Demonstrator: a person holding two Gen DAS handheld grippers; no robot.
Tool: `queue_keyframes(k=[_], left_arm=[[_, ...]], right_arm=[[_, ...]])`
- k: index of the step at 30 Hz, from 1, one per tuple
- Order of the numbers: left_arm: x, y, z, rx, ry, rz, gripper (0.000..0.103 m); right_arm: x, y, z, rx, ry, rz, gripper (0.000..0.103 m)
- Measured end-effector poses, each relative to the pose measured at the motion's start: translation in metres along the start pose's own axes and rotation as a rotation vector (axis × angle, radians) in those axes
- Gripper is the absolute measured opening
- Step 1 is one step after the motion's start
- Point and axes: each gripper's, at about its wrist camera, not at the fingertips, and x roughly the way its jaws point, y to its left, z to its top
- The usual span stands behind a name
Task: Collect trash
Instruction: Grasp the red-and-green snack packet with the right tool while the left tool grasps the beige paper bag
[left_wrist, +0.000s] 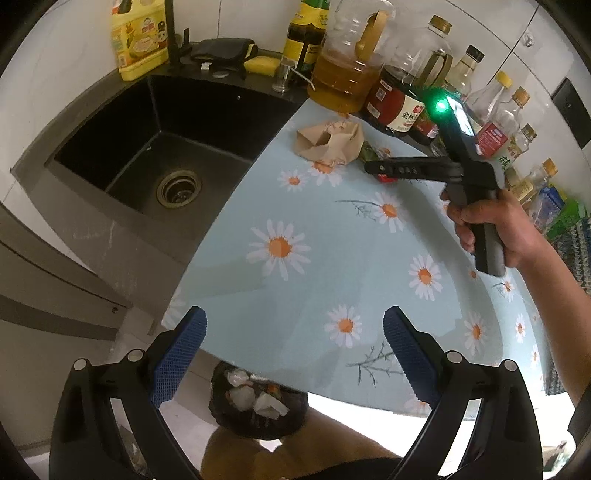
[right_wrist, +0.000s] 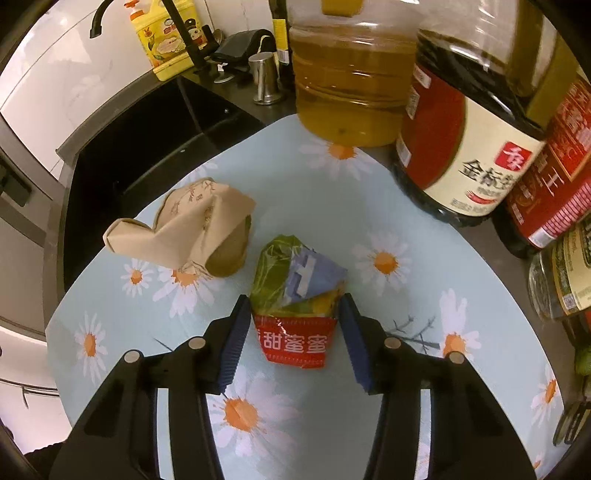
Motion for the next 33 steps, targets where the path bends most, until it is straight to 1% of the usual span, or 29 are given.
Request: queue_keyframes(k=[5, 7, 8, 10, 13, 18, 22, 24, 25, 27, 29, 31, 33], left_arm=[[0.001, -0.019, 0.021, 0.074, -0.015, 0.001, 0.094], [0.003, -0.03, 0.032, 0.119, -0.017, 0.0, 0.094], [0.005, -0.033, 0.035, 0.133, -0.019, 0.002, 0.094], [0.01, -0.042, 0.047, 0.168, -0.021, 0.002, 0.094], [0.014, -0.05, 0.063, 0.191, -0.031, -0.012, 0.094], [0.033, -0.067, 0.095, 0.28, -0.044, -0.008, 0.094], [0.065, -0.075, 0.119, 0.344, -0.002, 0.025, 0.094], [0.081, -0.078, 0.13, 0.377, 0.021, 0.028, 0.094], [0.089, -0.079, 0.136, 0.401, 0.024, 0.039, 0.094], [0.102, -0.082, 0.144, 0.454, 0.047, 0.055, 0.094], [0.112, -0.084, 0.151, 0.51, 0.042, 0.084, 0.094], [0.125, -0.088, 0.158, 0.59, 0.071, 0.093, 0.094], [0.136, -0.088, 0.166, 0.637, 0.097, 0.096, 0.094]], right_arm=[[-0.023, -0.007, -0.019, 0.031, -0.034, 0.019, 0.05], [-0.034, -0.009, -0.029, 0.037, -0.051, 0.014, 0.05], [-0.042, -0.011, -0.037, 0.049, -0.071, 0.014, 0.05], [-0.054, -0.016, -0.052, 0.098, -0.09, 0.051, 0.05], [-0.069, -0.022, -0.077, 0.142, -0.118, 0.066, 0.05], [-0.095, -0.021, -0.12, 0.214, -0.154, 0.087, 0.05], [-0.112, -0.01, -0.152, 0.279, -0.18, 0.108, 0.05], [-0.123, 0.001, -0.166, 0.291, -0.205, 0.092, 0.05], [-0.126, 0.003, -0.171, 0.299, -0.213, 0.084, 0.05], [-0.133, 0.011, -0.185, 0.336, -0.231, 0.103, 0.05], [-0.136, 0.016, -0.194, 0.358, -0.237, 0.107, 0.05], [-0.139, 0.022, -0.204, 0.387, -0.244, 0.107, 0.05], [-0.14, 0.023, -0.214, 0.432, -0.251, 0.123, 0.05]])
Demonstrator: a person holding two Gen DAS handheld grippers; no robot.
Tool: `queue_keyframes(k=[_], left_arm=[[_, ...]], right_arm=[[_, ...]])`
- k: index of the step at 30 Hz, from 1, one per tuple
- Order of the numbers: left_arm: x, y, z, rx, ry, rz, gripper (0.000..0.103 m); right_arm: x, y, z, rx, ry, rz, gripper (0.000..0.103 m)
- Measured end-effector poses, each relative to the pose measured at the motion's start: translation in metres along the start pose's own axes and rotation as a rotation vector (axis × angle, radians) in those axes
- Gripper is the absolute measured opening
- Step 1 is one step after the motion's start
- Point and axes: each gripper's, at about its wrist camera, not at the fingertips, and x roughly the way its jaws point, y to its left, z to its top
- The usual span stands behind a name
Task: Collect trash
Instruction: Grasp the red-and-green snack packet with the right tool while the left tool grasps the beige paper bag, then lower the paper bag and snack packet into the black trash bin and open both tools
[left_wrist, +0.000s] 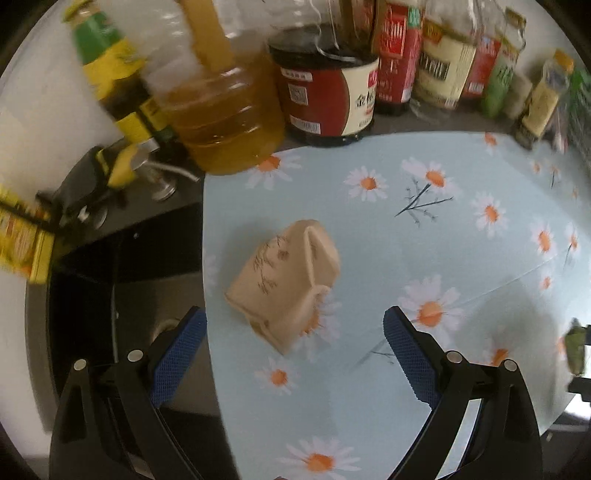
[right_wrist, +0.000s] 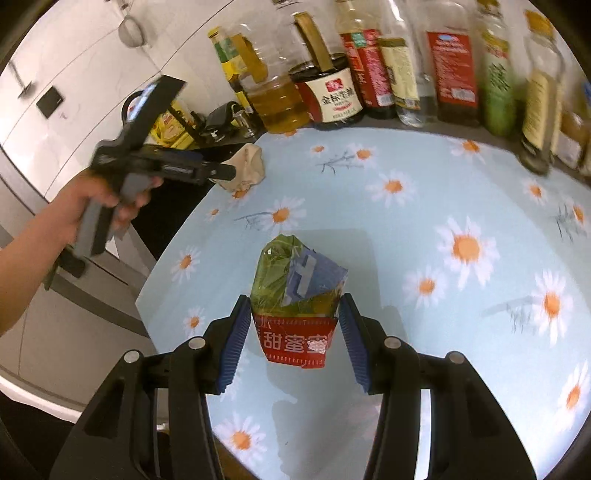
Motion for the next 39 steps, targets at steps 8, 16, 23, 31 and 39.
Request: queue_keyframes(k=[8, 16, 23, 31, 39], left_arm=[[0.035, 0.013, 0.019, 0.097, 0.096, -0.056, 0.094], [0.048, 0.011, 0.018, 0.197, 0.085, -0.066, 0.08], [0.052, 0.012, 0.017, 0.221, 0.073, -0.082, 0.066], [0.034, 0.01, -0.008, 0.225, 0.029, -0.085, 0.066], [0.01, 0.01, -0.045, 0.188, -0.041, -0.152, 0.064]], right_arm=[[-0.013, -0.011, -0.021, 0.096, -0.025, -0.039, 0.05], [-0.018, -0.012, -0.031, 0.157, -0.029, -0.077, 0.05], [-0.015, -0.004, -0.033, 0.164, -0.027, -0.092, 0.05], [-0.008, 0.013, -0.03, 0.144, -0.021, -0.099, 0.05], [-0.005, 0.039, -0.034, 0.107, -0.011, -0.105, 0.05]])
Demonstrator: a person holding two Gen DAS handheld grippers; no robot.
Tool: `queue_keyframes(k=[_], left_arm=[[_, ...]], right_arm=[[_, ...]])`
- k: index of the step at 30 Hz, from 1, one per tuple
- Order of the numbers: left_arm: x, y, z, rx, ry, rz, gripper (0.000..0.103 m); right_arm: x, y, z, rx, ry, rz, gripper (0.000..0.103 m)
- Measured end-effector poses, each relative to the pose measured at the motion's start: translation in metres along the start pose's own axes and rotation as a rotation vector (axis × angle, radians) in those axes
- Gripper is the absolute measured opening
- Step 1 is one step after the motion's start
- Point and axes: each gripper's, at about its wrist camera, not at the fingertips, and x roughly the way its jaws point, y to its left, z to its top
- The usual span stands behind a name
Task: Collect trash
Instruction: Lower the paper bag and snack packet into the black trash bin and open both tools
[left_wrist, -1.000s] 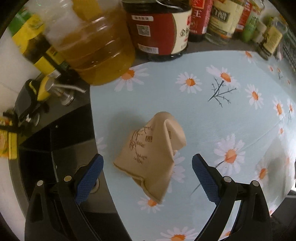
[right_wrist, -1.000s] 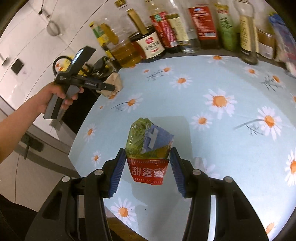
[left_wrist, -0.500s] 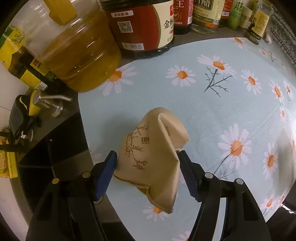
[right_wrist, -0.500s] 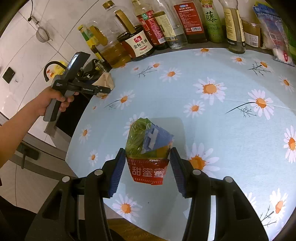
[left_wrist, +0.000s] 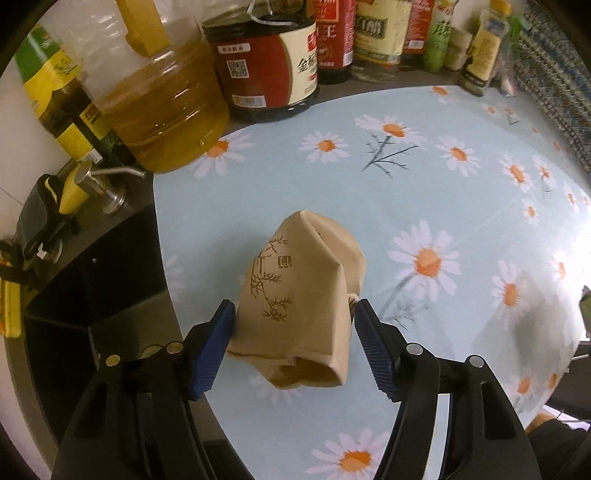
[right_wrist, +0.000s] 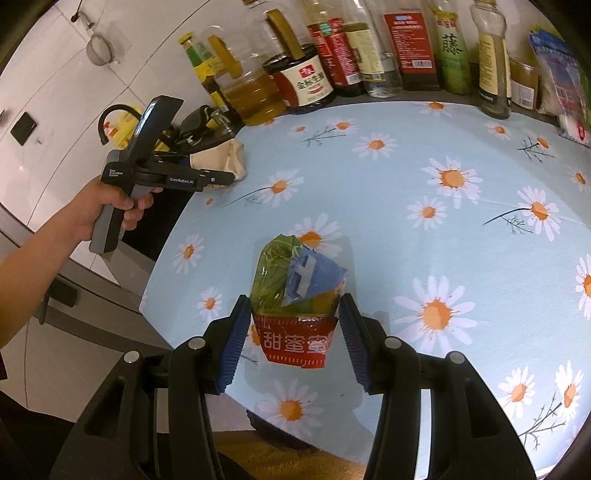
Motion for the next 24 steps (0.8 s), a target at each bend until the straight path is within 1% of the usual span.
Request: queue_keyframes(k=[2, 5, 11, 18, 24], left_arm=[[-0.011, -0.003, -0.01, -0.011, -0.029, -0.019, 0.064], [-0.023, -0.001, -0.016, -0.027, -0.06, -0.04, 0.064], [-0.047, -0.022, -0.033, -0.032, -0.118, -0.086, 0.064], [-0.077, -0.044, -0.076, -0.021, -0.171, -0.129, 0.064], [-0.091, -0.059, -0.12, -0.028, -0.19, -0.165, 0.064]], right_arm=[[-0.001, 0.006, -0.002, -0.005, 0.0, -0.002, 0.05], [-0.003, 0.016, -0.005, -0.019, 0.001, -0.008, 0.05], [-0.005, 0.039, -0.013, -0.052, 0.01, -0.017, 0.05], [0.0, 0.066, -0.029, -0.097, 0.043, -0.022, 0.05], [0.005, 0.082, -0.047, -0.088, 0.064, -0.014, 0.05]])
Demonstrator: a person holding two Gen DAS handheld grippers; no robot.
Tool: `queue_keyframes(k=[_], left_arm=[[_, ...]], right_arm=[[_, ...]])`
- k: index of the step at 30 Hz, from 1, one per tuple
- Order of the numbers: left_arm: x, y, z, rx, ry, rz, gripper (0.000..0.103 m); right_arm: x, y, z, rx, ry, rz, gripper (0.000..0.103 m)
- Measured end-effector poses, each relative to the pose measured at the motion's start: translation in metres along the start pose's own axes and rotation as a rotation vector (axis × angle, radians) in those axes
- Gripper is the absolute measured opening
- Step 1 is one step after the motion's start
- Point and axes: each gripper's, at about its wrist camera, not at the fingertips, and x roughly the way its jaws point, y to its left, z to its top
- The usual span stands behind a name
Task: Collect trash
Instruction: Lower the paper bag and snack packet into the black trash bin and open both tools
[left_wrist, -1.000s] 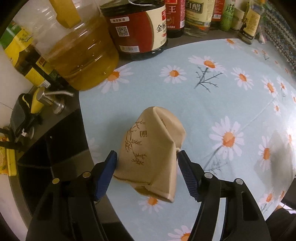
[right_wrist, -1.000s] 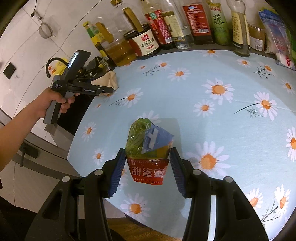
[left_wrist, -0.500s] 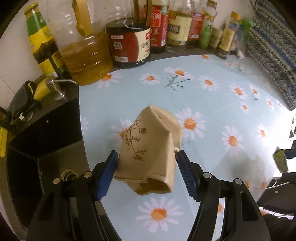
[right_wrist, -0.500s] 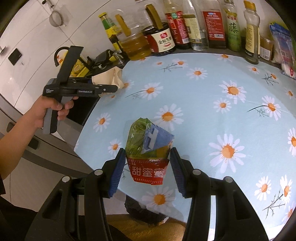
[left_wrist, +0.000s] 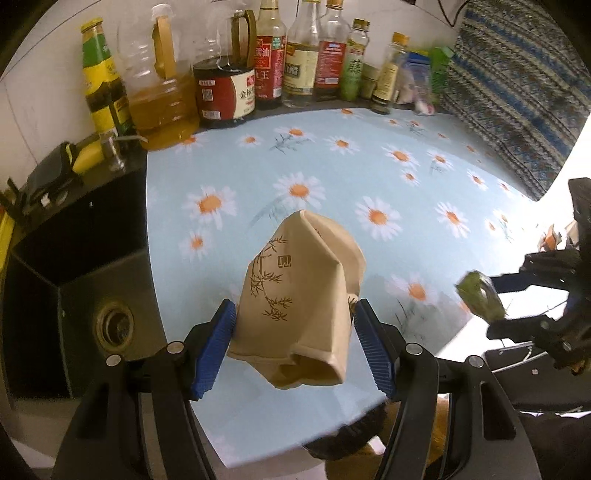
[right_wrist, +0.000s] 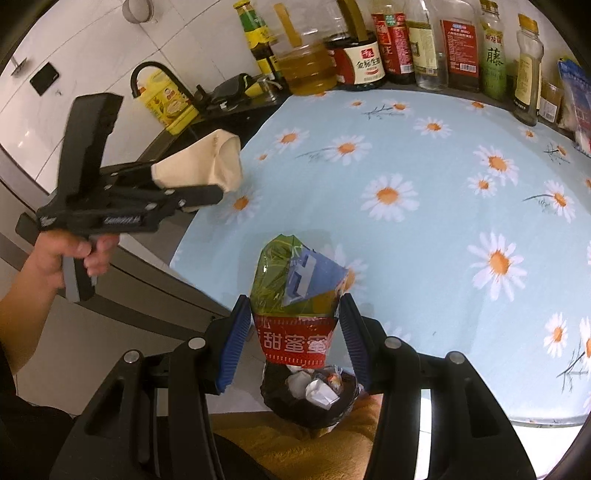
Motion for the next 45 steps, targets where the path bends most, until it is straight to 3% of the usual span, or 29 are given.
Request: queue_keyframes(k=[9, 19, 29, 45], left_arm=[[-0.024, -0.015, -0.057, -0.044, -0.015, -0.041, 0.064], [-0.019, -0.035, -0.123, -0.113, 0.052, -0.1, 0.064], [0.015, -0.039, -0.17, -0.197, 0.157, -0.121, 0.064], [0.098, -0.04, -0.213, -0.259, 0.333, -0.111, 0.064]], right_arm=[[0.011, 0.023, -0.031, 0.015, 0.03, 0.007, 0.05], [0.029, 0.036, -0.072, 0.063, 0.086, 0.023, 0.05], [0.073, 0.029, -0.102, 0.09, 0.196, 0.004, 0.05], [0.155, 0.017, -0.135, 0.081, 0.31, -0.075, 0.05]])
